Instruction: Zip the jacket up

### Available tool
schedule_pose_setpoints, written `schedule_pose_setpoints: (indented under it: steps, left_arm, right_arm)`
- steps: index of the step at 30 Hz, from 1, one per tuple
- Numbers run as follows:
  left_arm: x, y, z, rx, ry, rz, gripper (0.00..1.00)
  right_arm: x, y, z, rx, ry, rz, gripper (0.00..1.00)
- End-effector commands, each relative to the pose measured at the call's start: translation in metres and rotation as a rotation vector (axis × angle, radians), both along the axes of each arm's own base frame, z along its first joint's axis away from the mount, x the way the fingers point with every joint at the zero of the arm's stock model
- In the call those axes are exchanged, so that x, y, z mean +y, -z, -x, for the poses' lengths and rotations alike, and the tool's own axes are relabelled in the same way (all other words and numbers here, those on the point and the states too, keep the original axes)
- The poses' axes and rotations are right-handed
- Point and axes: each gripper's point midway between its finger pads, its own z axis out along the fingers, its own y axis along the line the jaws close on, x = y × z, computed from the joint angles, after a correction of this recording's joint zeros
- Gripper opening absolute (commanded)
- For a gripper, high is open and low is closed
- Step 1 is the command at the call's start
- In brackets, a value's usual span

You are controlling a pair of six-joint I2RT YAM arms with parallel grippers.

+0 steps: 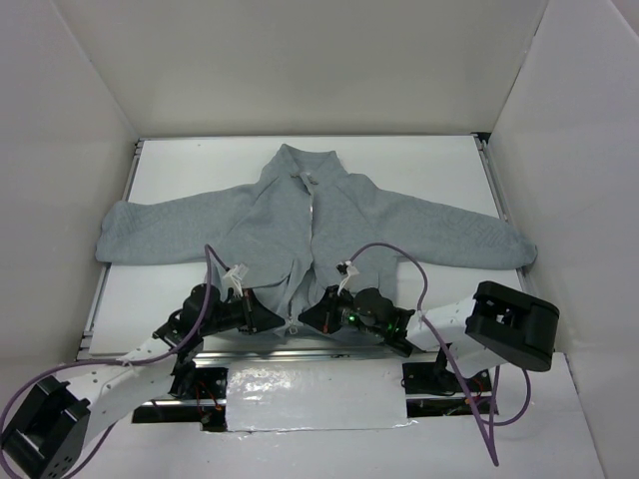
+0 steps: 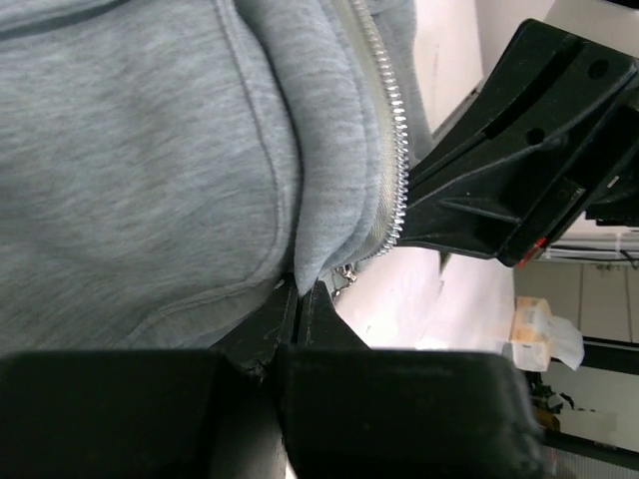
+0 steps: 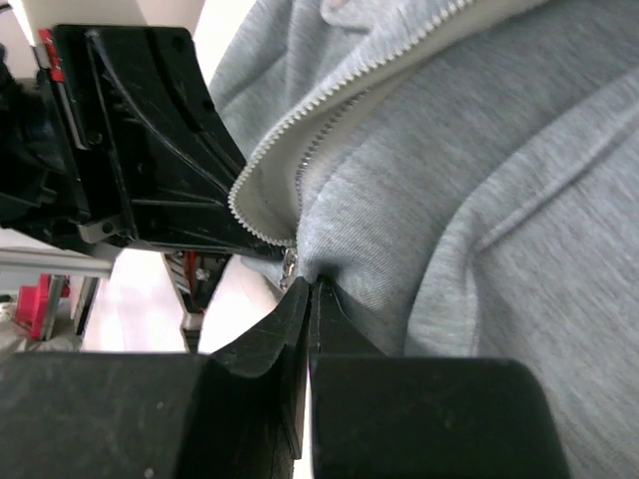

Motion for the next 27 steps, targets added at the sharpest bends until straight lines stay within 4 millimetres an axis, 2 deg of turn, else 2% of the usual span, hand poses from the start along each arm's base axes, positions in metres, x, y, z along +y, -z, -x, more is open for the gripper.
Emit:
schedule_pose_setpoints:
  steps: [1,8,15,17,20,21,22,23,27]
  left_arm:
    - [0.011,0.039,0.011,0.03,-0.006,-0.085,0.0]
    - [0.006,0.044,0.009,0.036,0.004,-0.104,0.0]
    - [-0.004,0.065,0.021,0.084,0.053,-0.147,0.0]
    - [-0.006,0.064,0.019,0.08,0.041,-0.135,0.0]
    - [-0.004,0.069,0.018,0.089,0.025,-0.168,0.0]
    - [-0.005,0.066,0.014,0.074,0.015,-0.172,0.0]
    - [-0.003,0.069,0.014,0.075,0.011,-0.189,0.0]
    - [-0.007,0.062,0.009,0.061,0.005,-0.187,0.0]
    - [-0.003,0.065,0.003,0.055,-0.02,-0.226,0.04]
  right_arm:
    - [0.002,-0.005,0.0,0.008,0.012,-0.055,0.0]
    - [0.0,0.016,0.002,0.055,0.029,-0.011,0.0]
    - [-0.002,0.029,0.003,0.085,0.044,0.019,0.0]
    - [-0.003,0.03,0.003,0.086,0.048,0.026,0.0]
    - [-0.007,0.037,0.0,0.092,0.073,0.059,0.05]
    - [-0.007,0.039,-0.001,0.093,0.08,0.067,0.11]
    - [-0.009,0.043,-0.001,0.1,0.084,0.083,0.11]
    - [-0.009,0.044,-0.001,0.105,0.088,0.088,0.12]
    - [-0.011,0.055,0.0,0.133,0.098,0.113,0.25]
